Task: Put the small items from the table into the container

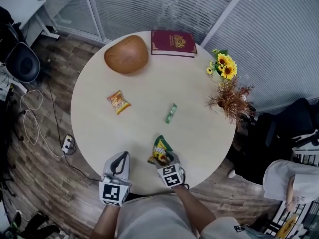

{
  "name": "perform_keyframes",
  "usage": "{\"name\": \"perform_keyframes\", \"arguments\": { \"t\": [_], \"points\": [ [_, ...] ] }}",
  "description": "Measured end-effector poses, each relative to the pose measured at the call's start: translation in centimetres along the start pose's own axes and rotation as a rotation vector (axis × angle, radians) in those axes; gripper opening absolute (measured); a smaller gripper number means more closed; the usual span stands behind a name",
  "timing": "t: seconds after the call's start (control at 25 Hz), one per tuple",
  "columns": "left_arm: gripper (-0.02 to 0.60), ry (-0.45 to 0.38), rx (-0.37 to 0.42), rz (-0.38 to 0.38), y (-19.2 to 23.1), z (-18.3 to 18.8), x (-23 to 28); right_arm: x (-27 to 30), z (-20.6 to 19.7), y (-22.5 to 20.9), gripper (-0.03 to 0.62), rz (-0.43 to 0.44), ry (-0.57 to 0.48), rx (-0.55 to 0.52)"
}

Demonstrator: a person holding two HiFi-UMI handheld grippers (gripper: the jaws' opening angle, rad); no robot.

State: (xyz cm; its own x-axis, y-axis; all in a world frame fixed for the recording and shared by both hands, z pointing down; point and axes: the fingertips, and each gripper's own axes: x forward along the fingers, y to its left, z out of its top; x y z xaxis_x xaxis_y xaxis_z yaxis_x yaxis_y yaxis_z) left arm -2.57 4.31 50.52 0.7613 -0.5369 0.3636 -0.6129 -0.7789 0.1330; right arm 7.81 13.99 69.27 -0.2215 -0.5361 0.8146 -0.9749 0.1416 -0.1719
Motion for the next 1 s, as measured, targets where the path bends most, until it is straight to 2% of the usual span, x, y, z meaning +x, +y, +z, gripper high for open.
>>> {"name": "perform_keyframes", "arguments": {
  "t": [0.12,0.24,0.52,0.68,0.76,0.84,1.0],
  "points": [
    [-0.005,-0.004,0.002,-0.003,0.0,-0.4,0.3,-1.4,1.2,0.6,0.255,0.018,-0.041,0.010],
    [-0.005,-0.021,-0.005,0.018,1.8,0.8,1.4,-1.9,6.2,0.3,0.253,0.019,-0.127,-0.007],
    [-0.005,-0.127,0.004,0.078,7.4,5.9,5.7,-0.1,26.4,-2.9,0.253,-0.005,-0.422,-0.078],
    [-0.005,-0.170,0.010,0.091,9.6,7.8,7.6,2.3,38.1,-5.0,0.255,-0.010,-0.526,-0.135],
    [-0.005,-0.171,-0.003,0.096,10.3,7.7,8.1,4.6,42.6,-6.0,0.255,-0.009,-0.529,-0.156],
    [-0.005,-0.156,-0.016,0.102,10.8,6.9,8.3,7.9,45.5,-7.1,0.255,-0.008,-0.486,-0.156],
    [-0.005,-0.098,-0.049,0.115,11.3,4.6,8.1,14.8,47.3,-9.0,0.258,-0.003,-0.318,-0.131]
  ]
}}
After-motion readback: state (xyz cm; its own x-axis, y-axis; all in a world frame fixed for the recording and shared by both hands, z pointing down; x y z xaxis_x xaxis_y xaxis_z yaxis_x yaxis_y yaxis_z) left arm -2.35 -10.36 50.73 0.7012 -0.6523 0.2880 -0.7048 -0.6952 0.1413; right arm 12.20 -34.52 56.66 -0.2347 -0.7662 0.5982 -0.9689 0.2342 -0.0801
